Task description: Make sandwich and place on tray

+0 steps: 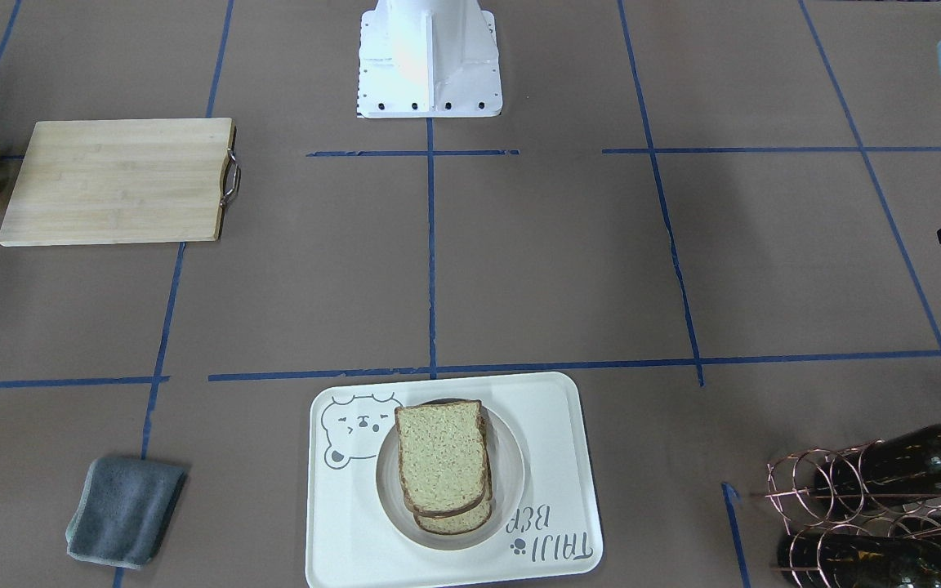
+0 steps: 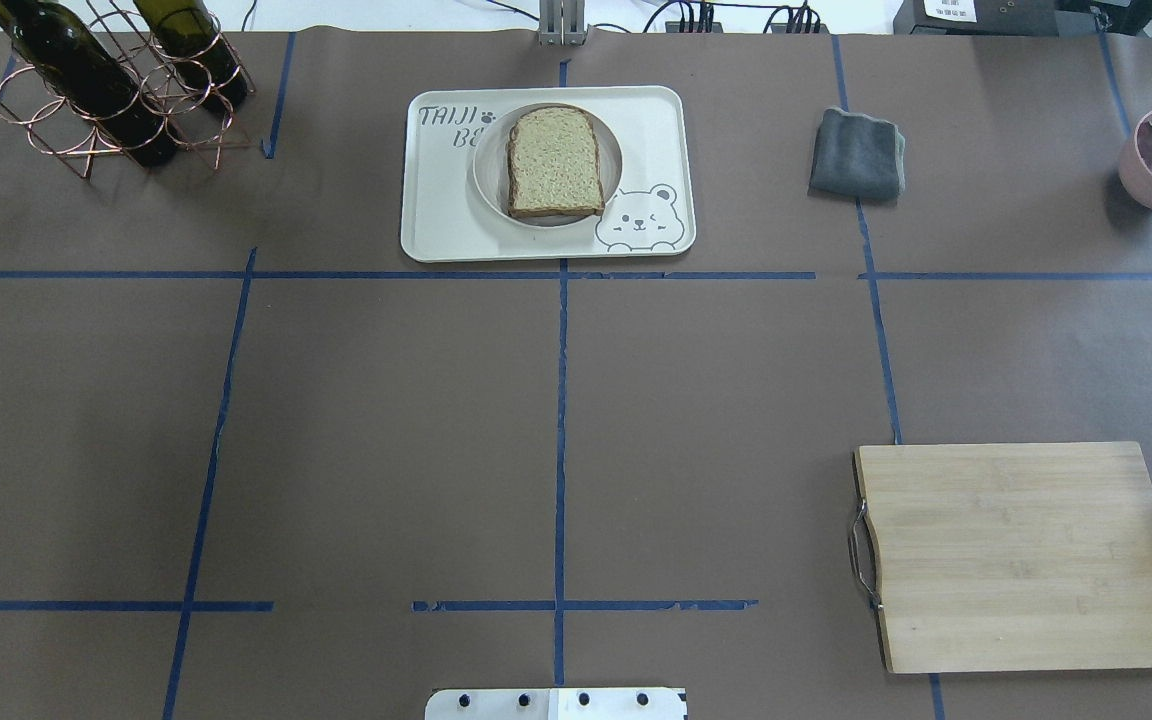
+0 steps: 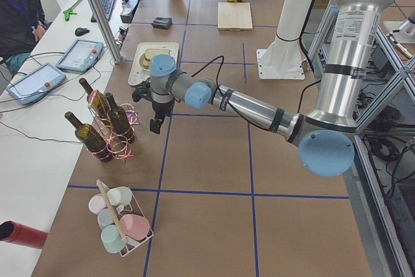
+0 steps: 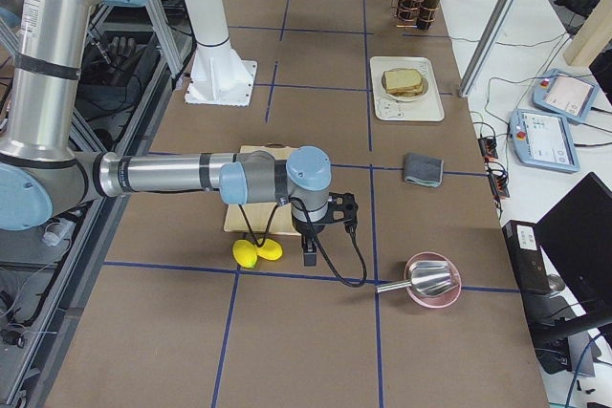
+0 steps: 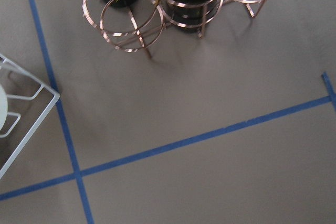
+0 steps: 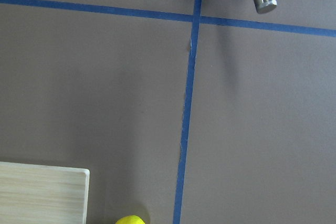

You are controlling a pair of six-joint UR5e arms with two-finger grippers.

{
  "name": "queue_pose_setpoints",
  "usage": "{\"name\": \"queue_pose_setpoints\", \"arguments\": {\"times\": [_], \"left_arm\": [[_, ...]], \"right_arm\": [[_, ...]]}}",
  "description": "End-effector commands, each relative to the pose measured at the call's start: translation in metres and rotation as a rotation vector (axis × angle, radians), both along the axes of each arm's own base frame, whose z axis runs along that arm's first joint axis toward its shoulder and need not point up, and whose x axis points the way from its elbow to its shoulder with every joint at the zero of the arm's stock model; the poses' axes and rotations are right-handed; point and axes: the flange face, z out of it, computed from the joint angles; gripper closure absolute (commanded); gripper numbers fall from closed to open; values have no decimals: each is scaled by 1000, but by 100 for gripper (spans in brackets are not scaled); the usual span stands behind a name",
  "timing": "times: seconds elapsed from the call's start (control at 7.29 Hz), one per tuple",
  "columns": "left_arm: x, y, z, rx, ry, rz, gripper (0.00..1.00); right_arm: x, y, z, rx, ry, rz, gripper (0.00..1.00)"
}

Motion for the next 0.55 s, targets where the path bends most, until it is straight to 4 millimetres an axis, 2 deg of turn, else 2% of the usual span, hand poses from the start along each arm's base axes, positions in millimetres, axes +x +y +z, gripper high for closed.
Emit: {"name": "queue_pose_setpoints", "arguments": {"times": [0.0,0.14,0.41], "left_arm": [[-32,39,45,-58,0,-10,0],[-29,42,38,-78,52,-1,0],[-30,42,42,-118,69,-2,0]], "right_arm": [[-1,1,0,-3,-13,-2,0],[-1,1,0,0,-13,-3,0],[-1,0,-1,5,-13,-6,0]]}}
